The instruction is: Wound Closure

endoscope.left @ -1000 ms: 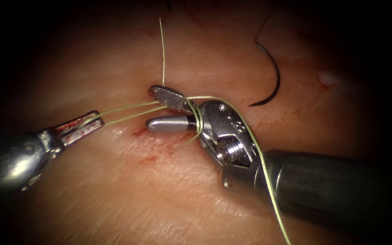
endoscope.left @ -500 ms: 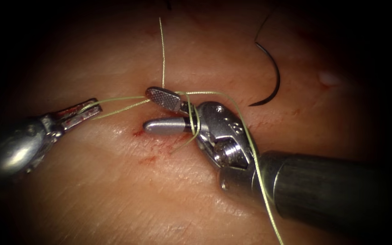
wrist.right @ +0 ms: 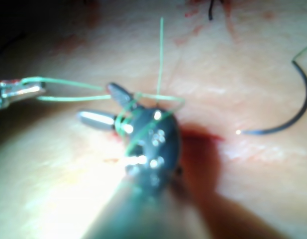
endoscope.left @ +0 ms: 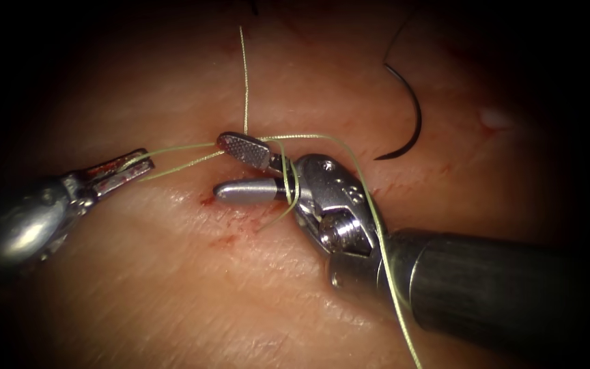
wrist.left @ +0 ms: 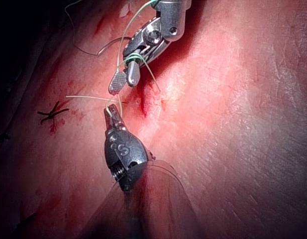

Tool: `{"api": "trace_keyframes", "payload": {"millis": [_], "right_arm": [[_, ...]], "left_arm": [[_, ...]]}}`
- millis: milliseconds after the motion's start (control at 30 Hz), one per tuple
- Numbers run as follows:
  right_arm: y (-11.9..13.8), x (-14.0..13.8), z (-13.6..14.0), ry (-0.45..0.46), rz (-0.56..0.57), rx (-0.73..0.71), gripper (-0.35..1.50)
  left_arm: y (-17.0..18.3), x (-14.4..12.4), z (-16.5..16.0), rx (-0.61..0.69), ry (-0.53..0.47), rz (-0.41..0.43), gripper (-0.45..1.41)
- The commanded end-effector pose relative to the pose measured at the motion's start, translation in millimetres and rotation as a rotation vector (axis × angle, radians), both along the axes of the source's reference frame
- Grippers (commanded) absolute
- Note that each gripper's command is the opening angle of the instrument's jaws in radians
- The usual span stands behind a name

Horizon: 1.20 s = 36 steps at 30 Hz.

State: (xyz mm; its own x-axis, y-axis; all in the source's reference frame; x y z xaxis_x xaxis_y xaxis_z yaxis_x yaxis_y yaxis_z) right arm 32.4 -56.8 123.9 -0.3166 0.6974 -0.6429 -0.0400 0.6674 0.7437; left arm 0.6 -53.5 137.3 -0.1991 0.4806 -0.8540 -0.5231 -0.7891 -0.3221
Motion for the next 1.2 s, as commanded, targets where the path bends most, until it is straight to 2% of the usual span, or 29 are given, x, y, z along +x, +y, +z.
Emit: {"api": "trace_keyframes", "payload": {"millis": [33,367,700,867,1000,1033,1067,1100,1167,1200], "right_arm": [[0.1,0.7,0.4,0.002,0.000,-0.002,1.18],[0.0,1.0,0.4,0.004,-0.003,0.003,1.20],[0.2,0.8,0.4,0.003,0.001,0.011,1.20],[0.9,0.4,0.6,-0.014,0.039,0.024,1.20],[1.7,0.0,0.6,-0.028,0.072,0.042,1.20],[2.0,-0.1,0.5,-0.035,0.087,0.046,1.20],[2.0,-0.1,0.5,-0.035,0.087,0.046,1.20],[2.3,-0.2,0.4,-0.046,0.111,0.050,1.20],[2.4,-0.3,0.3,-0.050,0.119,0.051,1.20],[2.7,-0.4,0.2,-0.064,0.134,0.054,1.20]], "left_arm": [[0.4,-0.4,0.6,0.000,-0.001,-0.001,-0.45],[0.3,-2.1,0.6,0.003,-0.003,0.002,-0.45],[-3.5,-1.5,-0.2,0.005,-0.007,0.044,-0.45],[-4.9,-2.1,-0.7,0.007,-0.024,0.076,-0.45],[-5.4,-3.9,-0.7,0.009,-0.040,0.102,-0.45],[-5.8,-5.2,-0.4,0.007,-0.049,0.116,-0.45],[-5.8,-5.2,-0.4,0.007,-0.049,0.116,-0.45],[-6.4,-6.7,-0.1,0.003,-0.060,0.137,-0.45],[-6.8,-7.3,0.1,0.003,-0.063,0.148,-0.45],[-7.5,-8.4,0.2,-0.001,-0.070,0.164,-0.45]]}}
